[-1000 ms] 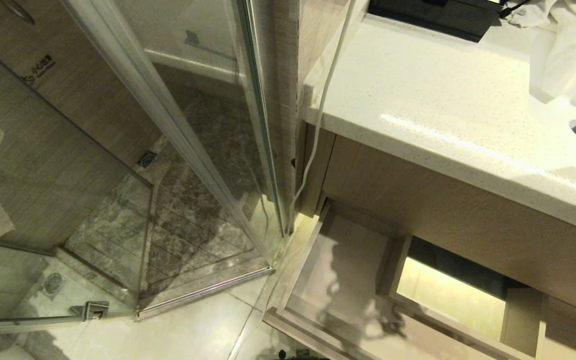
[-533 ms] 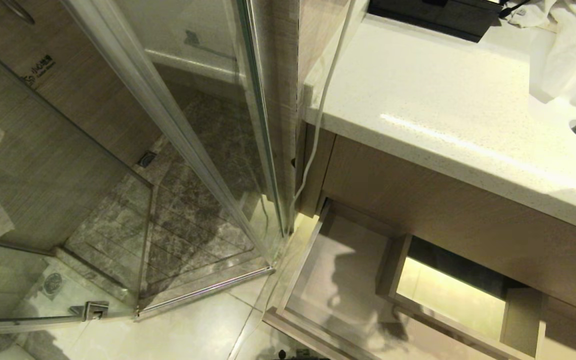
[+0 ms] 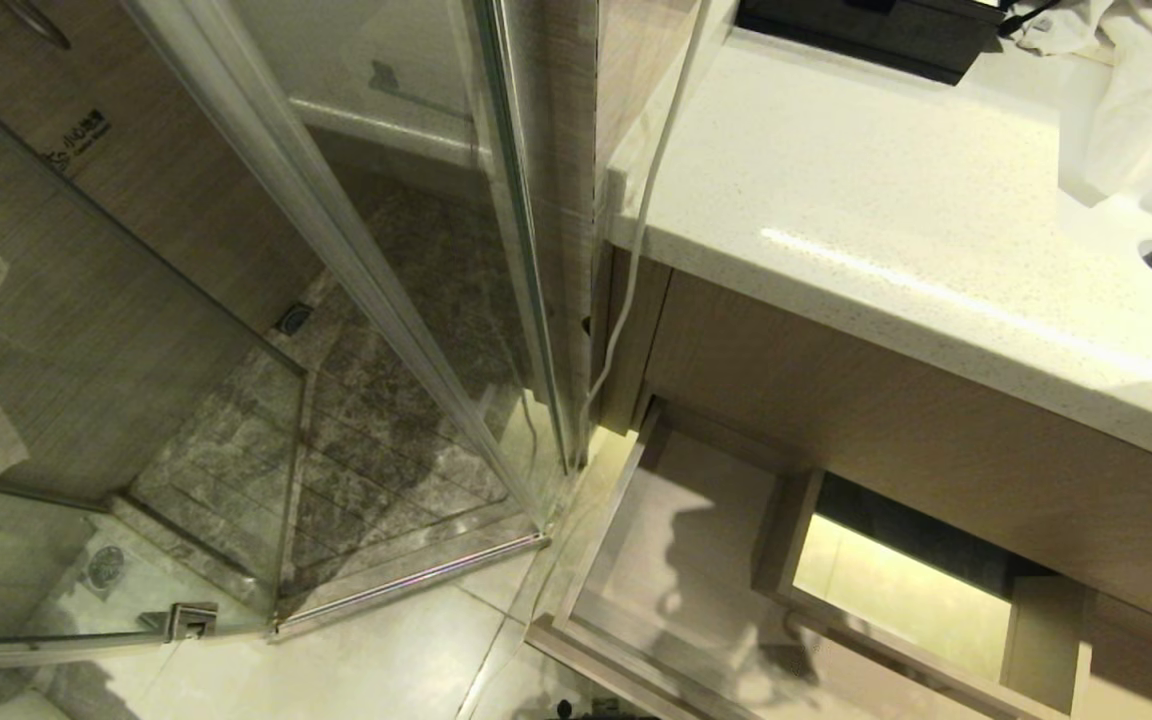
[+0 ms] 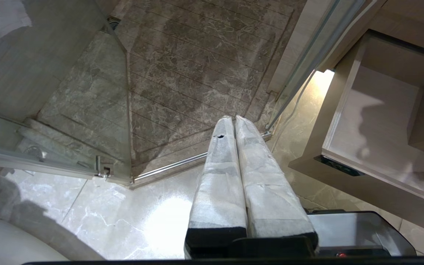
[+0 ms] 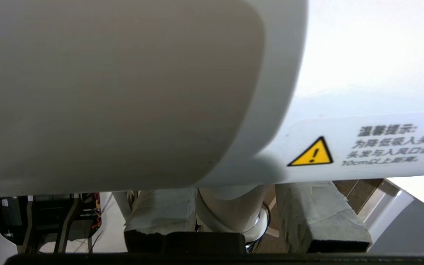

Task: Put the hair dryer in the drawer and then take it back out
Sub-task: Put it into the drawer

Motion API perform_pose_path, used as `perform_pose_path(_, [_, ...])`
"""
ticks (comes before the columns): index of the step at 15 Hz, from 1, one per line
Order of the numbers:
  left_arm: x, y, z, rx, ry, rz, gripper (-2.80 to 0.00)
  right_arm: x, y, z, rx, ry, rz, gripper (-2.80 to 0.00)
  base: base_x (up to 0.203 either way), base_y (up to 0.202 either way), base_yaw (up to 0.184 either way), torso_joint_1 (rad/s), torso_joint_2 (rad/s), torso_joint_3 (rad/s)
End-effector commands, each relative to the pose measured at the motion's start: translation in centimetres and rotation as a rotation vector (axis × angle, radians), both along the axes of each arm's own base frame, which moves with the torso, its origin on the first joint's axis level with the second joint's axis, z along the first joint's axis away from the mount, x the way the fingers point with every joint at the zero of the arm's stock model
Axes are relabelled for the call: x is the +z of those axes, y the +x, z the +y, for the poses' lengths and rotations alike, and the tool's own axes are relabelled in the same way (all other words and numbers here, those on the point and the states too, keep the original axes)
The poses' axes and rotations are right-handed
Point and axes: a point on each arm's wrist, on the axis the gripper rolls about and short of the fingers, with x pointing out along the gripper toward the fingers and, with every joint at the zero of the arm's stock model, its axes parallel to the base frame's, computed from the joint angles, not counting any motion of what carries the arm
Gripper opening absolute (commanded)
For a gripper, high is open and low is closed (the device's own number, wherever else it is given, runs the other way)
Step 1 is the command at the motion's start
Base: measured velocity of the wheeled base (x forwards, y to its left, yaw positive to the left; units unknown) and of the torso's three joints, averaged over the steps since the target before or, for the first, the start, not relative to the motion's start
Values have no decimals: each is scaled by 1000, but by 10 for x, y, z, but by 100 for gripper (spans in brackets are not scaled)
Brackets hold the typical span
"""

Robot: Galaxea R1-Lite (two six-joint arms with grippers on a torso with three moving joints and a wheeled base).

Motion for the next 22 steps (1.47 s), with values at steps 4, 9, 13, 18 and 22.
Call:
perform_pose_path(4, [0,0,0,0,0,0,-280,-4,1,0,-3,2,19,-280,0,0,0,0,0,0])
perform_pose_path(9, [0,0,0,0,0,-1,-280,-4,3,-1,-3,-3,0,-280,0,0,0,0,0,0])
perform_pose_path(13, [0,0,0,0,0,-1,-280,-3,5,-1,-2,-2,5,-280,0,0,0,0,0,0])
perform_pose_path(18, [0,0,0,0,0,0,-280,-2,4,-1,-3,-5,-7,-280,0,0,0,0,0,0])
perform_pose_path(22, [0,0,0,0,0,-1,-280,-2,2,-1,-4,-6,-11,-280,0,0,0,0,0,0])
